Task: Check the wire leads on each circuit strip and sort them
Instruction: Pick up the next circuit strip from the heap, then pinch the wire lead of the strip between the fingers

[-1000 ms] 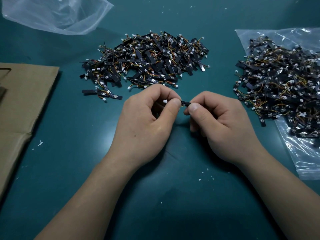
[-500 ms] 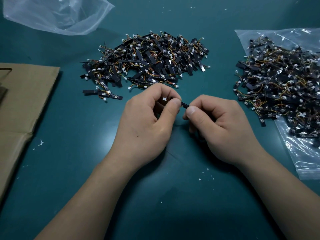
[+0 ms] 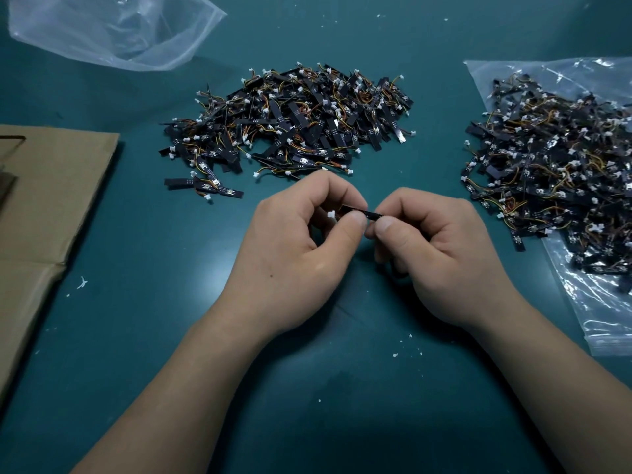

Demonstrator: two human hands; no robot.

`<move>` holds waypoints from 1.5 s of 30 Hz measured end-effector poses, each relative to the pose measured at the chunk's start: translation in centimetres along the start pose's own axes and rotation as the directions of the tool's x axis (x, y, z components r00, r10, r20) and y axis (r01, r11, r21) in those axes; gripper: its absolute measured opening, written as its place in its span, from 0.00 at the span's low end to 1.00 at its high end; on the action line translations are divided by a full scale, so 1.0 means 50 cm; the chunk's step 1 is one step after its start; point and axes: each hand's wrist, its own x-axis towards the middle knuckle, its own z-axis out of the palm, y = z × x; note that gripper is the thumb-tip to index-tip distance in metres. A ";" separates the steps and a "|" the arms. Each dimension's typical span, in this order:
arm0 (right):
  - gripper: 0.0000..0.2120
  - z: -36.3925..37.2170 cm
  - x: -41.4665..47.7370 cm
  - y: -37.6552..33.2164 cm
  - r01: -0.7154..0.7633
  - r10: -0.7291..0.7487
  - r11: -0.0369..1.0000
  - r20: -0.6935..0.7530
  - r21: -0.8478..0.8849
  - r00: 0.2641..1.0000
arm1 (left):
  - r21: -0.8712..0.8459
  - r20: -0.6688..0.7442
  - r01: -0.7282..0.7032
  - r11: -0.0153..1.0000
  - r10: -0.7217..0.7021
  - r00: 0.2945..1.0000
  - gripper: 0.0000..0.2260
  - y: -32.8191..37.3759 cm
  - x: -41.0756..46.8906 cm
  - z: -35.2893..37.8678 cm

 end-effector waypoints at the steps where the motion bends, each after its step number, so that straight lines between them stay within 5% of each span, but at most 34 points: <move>1: 0.10 0.000 0.000 0.000 0.000 0.000 1.000 -0.001 -0.003 1.000 | 0.005 0.007 -0.002 1.000 0.002 1.000 0.02 0.001 0.000 -0.001; 45: 0.10 0.002 0.000 -0.001 -0.001 0.003 0.997 0.027 -0.077 1.000 | -0.024 0.018 0.079 0.997 -0.079 0.997 0.02 0.004 0.000 -0.005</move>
